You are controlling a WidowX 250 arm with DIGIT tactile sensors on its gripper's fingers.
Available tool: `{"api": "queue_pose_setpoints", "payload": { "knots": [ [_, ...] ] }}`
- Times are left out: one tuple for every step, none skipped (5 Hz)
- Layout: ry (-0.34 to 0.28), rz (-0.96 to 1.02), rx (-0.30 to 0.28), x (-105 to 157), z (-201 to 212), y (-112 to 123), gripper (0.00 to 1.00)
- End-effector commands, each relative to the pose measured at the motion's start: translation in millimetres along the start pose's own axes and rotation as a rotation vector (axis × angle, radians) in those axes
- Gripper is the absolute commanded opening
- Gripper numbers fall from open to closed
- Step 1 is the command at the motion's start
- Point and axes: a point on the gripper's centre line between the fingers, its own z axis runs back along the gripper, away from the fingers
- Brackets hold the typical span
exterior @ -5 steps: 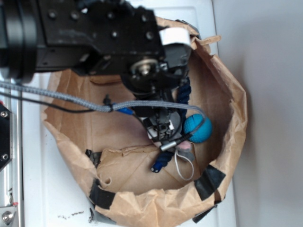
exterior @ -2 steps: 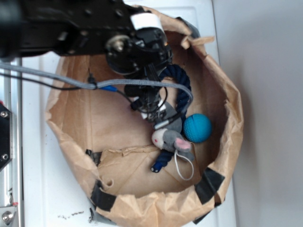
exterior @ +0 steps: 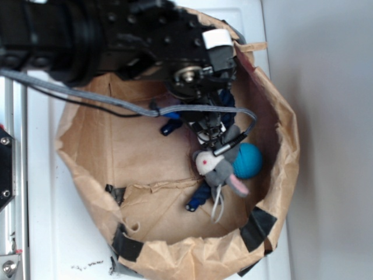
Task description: Grab the blue rope.
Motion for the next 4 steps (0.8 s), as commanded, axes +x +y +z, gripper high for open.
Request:
{"api": "queue_pose_setpoints", "payload": {
  "knots": [
    [-0.074, -0.024, -0.043, 15.0, 3.9, -4.9, 1.00],
    [-0.063, -0.072, -0.030, 10.0, -7.2, -10.9, 1.00],
    [-0.058, -0.105, -0.039, 4.7, -10.7, -14.8, 1.00],
    [-0.068, -0.131, -0.047, -0.9, -17.3, -14.1, 1.00]
  ]
}}
